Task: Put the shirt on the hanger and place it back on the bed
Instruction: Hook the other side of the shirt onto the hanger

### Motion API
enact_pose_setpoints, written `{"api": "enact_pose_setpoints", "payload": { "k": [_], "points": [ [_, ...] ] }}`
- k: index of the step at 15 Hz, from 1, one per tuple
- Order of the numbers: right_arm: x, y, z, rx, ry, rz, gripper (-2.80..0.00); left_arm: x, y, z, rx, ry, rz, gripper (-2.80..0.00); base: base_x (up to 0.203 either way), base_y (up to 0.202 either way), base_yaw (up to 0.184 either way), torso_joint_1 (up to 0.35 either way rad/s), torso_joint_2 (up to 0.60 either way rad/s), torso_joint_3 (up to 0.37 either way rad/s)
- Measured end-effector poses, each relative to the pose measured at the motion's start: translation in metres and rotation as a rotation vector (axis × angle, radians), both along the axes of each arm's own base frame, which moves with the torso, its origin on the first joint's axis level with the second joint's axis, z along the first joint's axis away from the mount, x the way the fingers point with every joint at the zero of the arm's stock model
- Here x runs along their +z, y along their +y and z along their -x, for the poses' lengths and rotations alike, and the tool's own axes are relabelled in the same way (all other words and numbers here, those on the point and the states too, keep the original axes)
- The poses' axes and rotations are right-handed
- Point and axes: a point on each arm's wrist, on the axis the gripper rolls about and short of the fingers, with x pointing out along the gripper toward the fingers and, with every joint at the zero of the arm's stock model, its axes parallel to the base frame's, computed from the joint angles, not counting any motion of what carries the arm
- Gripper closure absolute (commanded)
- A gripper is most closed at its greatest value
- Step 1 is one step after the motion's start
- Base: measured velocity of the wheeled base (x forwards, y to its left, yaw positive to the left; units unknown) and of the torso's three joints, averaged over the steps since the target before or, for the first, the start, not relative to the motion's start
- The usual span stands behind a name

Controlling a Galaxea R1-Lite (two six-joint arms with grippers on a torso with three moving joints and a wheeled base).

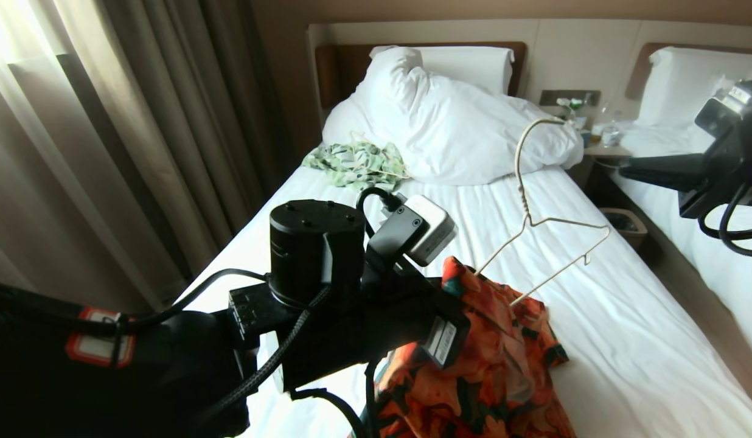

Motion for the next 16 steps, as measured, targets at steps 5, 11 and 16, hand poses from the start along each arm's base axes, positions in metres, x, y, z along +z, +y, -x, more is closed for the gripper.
{"api": "enact_pose_setpoints", "payload": {
  "k": [5, 11, 16],
  "points": [
    [-0.021, 0.041, 0.027, -0.232, -0.072, 0.259, 0.00, 0.020, 0.005, 0.001, 0.037, -0.005, -0.003, 0.00, 0.000, 0.000, 0.000, 0.000, 0.00, 0.000],
    [0.012, 0.086, 0.086, -0.210, 0.030, 0.666, 0.00, 0.058, 0.022, 0.014, 0.080, -0.031, 0.018, 0.00, 0.000, 0.000, 0.000, 0.000, 0.00, 0.000],
    [-0.017, 0.110, 0.075, -0.101, -0.016, 0.751, 0.00, 0.080, 0.033, 0.022, 0.081, -0.043, 0.039, 0.00, 0.000, 0.000, 0.000, 0.000, 0.00, 0.000]
  ]
}}
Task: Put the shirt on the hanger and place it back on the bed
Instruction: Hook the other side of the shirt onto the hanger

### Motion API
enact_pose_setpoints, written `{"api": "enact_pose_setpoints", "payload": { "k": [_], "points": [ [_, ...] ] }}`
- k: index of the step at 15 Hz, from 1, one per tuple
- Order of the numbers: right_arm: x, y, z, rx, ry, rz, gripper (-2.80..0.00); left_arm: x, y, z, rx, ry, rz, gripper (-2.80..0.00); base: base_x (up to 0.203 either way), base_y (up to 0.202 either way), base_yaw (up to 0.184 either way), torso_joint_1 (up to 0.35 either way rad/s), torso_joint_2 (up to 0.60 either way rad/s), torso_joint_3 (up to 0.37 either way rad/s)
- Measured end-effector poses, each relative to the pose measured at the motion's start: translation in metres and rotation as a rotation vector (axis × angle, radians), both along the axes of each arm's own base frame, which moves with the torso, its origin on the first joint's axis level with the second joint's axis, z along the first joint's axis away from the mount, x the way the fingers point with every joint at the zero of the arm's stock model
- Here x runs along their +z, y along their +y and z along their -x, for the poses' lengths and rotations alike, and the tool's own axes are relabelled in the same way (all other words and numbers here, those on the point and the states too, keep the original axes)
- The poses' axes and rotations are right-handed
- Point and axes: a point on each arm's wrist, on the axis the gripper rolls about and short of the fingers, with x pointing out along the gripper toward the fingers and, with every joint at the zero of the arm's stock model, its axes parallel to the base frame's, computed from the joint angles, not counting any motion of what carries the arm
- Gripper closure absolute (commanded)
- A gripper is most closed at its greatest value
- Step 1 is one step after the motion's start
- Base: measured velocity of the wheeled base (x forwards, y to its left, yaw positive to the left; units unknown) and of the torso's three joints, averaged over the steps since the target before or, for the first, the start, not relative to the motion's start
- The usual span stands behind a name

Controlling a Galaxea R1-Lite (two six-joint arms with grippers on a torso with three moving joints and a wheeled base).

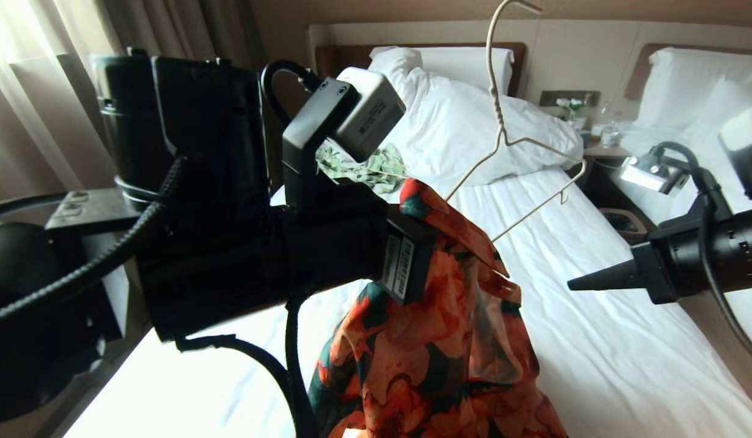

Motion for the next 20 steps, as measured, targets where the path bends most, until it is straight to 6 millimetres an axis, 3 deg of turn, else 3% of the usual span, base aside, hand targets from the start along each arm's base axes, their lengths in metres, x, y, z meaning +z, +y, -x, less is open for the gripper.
{"api": "enact_pose_setpoints", "payload": {
  "k": [1, 2, 6, 11, 12, 20],
  "points": [
    [-0.008, 0.004, -0.006, 0.003, -0.007, 0.003, 0.00, 0.000, 0.000, 0.000, -0.001, 0.000, 0.000, 0.00, 0.000, 0.000, 0.000, 0.000, 0.00, 0.000],
    [-0.018, 0.008, -0.012, 0.005, -0.006, 0.010, -2.80, 0.001, 0.000, 0.000, -0.001, -0.002, 0.002, 0.00, 0.000, 0.000, 0.000, 0.000, 0.00, 0.000],
    [-0.050, 0.034, -0.034, 0.052, -0.068, -0.012, -2.80, 0.003, 0.001, 0.000, 0.000, -0.007, 0.009, 0.00, 0.000, 0.000, 0.000, 0.000, 0.00, 0.000],
    [-0.065, 0.062, -0.051, 0.088, -0.146, -0.022, -2.80, 0.006, 0.004, 0.002, 0.004, -0.011, 0.015, 0.00, 0.000, 0.000, 0.000, 0.000, 0.00, 0.000],
    [-0.067, 0.066, -0.054, 0.090, -0.148, -0.018, 0.00, 0.006, 0.005, 0.003, 0.004, -0.011, 0.015, 0.00, 0.000, 0.000, 0.000, 0.000, 0.00, 0.000],
    [-0.071, 0.071, -0.057, 0.043, -0.081, -0.067, 0.00, 0.000, 0.014, 0.002, 0.027, 0.003, 0.004, 0.00, 0.000, 0.000, 0.000, 0.000, 0.00, 0.000]
  ]
}}
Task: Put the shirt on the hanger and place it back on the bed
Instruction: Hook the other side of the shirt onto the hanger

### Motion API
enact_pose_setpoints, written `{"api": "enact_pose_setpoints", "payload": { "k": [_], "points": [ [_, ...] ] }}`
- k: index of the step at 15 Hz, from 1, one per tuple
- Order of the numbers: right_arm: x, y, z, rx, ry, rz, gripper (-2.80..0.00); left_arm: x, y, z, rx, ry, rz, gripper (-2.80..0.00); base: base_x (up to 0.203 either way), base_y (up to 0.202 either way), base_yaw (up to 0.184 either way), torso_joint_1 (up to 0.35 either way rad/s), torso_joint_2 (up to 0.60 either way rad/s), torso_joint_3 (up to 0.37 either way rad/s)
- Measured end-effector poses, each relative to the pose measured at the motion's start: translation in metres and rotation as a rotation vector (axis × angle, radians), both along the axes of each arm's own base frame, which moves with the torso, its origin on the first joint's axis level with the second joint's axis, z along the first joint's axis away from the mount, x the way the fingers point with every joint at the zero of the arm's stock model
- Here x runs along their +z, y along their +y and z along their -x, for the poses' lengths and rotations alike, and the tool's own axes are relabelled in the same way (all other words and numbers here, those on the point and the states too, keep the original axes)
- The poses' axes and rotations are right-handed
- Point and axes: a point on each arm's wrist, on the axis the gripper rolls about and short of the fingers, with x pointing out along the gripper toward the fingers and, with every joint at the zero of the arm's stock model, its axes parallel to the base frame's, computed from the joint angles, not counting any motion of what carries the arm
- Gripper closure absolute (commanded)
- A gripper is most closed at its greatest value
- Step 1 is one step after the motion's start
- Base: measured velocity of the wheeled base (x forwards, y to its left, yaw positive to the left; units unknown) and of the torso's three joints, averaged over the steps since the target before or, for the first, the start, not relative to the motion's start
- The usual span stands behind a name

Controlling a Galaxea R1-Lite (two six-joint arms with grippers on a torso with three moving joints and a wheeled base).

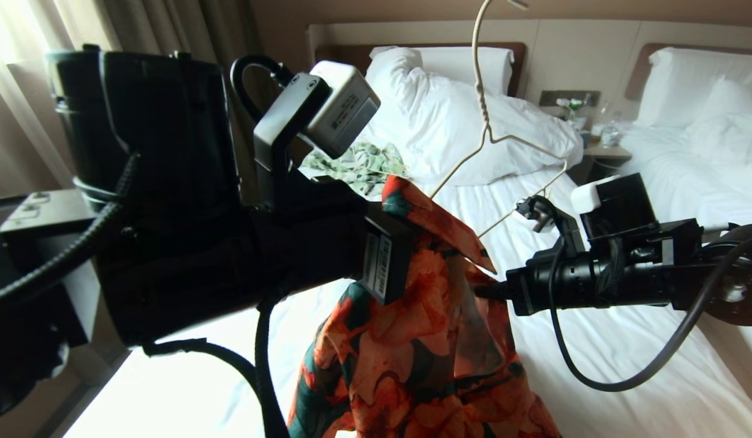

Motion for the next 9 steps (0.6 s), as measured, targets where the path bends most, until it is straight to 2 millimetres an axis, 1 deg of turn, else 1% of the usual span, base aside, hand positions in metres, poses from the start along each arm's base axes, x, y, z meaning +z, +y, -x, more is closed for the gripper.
{"api": "enact_pose_setpoints", "payload": {
  "k": [4, 6, 9],
  "points": [
    [0.003, -0.024, -0.010, -0.105, 0.050, -0.064, 0.00, -0.016, 0.014, -0.009, 0.064, 0.091, 0.009, 0.00, 0.000, 0.000, 0.000, 0.000, 0.00, 0.000],
    [0.003, -0.036, -0.016, -0.128, 0.060, -0.084, 0.00, -0.019, 0.017, -0.008, 0.083, 0.138, 0.040, 0.00, 0.000, 0.000, 0.000, 0.000, 0.00, 0.000],
    [0.003, -0.050, -0.028, -0.174, 0.065, -0.094, 0.00, -0.021, 0.017, -0.008, 0.121, 0.182, 0.068, 0.00, 0.000, 0.000, 0.000, 0.000, 0.00, 0.000]
  ]
}}
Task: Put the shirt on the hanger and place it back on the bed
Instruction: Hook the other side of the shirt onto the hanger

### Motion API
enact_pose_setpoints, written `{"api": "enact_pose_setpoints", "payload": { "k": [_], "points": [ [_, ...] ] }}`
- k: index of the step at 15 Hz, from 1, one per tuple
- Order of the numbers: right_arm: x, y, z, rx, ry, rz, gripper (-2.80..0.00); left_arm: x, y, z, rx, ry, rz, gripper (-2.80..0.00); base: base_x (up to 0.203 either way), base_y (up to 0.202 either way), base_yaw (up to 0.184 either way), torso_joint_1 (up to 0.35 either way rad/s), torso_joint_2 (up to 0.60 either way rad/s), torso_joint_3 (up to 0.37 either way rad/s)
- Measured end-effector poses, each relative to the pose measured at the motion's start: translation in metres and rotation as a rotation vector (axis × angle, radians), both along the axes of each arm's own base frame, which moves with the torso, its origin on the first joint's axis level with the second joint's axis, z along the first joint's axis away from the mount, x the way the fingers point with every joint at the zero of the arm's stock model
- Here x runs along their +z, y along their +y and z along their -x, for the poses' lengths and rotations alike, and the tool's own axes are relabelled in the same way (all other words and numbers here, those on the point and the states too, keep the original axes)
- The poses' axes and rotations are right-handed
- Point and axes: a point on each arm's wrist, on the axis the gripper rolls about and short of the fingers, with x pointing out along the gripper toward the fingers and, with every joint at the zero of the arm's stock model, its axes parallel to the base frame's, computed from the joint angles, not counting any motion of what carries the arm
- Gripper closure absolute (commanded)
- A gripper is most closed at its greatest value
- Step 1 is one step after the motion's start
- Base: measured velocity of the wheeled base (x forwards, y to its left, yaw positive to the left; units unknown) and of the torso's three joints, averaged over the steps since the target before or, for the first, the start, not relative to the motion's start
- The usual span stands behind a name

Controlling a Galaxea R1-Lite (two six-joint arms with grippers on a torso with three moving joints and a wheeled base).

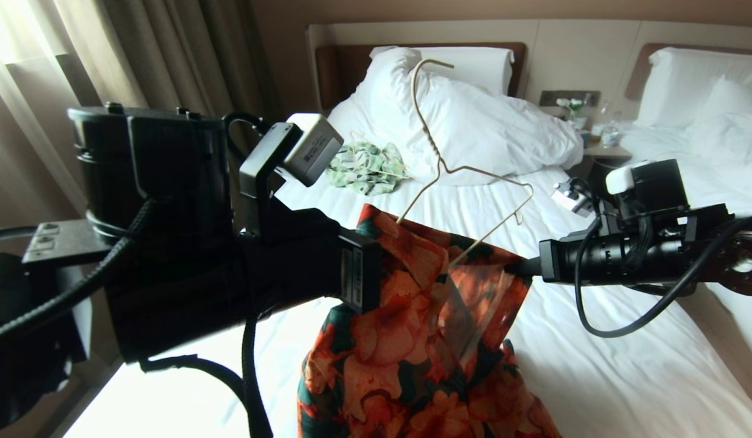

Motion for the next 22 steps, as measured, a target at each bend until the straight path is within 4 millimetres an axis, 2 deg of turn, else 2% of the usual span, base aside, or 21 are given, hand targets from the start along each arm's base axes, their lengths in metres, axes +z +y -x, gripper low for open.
{"api": "enact_pose_setpoints", "payload": {
  "k": [4, 7, 12, 15, 21, 22],
  "points": [
    [-0.003, -0.006, -0.013, -0.027, 0.010, -0.001, 0.00, -0.015, 0.000, -0.010, 0.038, 0.077, 0.005, 0.00, 0.000, 0.000, 0.000, 0.000, 0.00, 0.000],
    [-0.013, -0.007, -0.021, -0.040, 0.041, 0.000, 0.00, -0.032, 0.001, -0.022, 0.057, 0.148, 0.019, 0.00, 0.000, 0.000, 0.000, 0.000, 0.00, 0.000],
    [-0.029, -0.018, -0.035, -0.074, 0.088, 0.006, 0.00, -0.043, 0.009, -0.044, 0.088, 0.164, 0.071, 0.00, 0.000, 0.000, 0.000, 0.000, 0.00, 0.000],
    [-0.030, -0.014, -0.031, -0.043, 0.104, -0.004, 0.00, -0.035, 0.003, -0.042, 0.073, 0.141, 0.083, 0.00, 0.000, 0.000, 0.000, 0.000, 0.00, 0.000],
    [-0.019, 0.016, 0.000, 0.071, 0.164, 0.016, 0.00, -0.010, -0.012, -0.029, 0.045, 0.103, 0.104, 0.00, 0.000, 0.000, 0.000, 0.000, 0.00, 0.000],
    [-0.018, 0.019, 0.003, 0.079, 0.157, 0.019, -2.80, -0.007, -0.012, -0.027, 0.039, 0.098, 0.109, 0.00, 0.000, 0.000, 0.000, 0.000, 0.00, 0.000]
  ]
}}
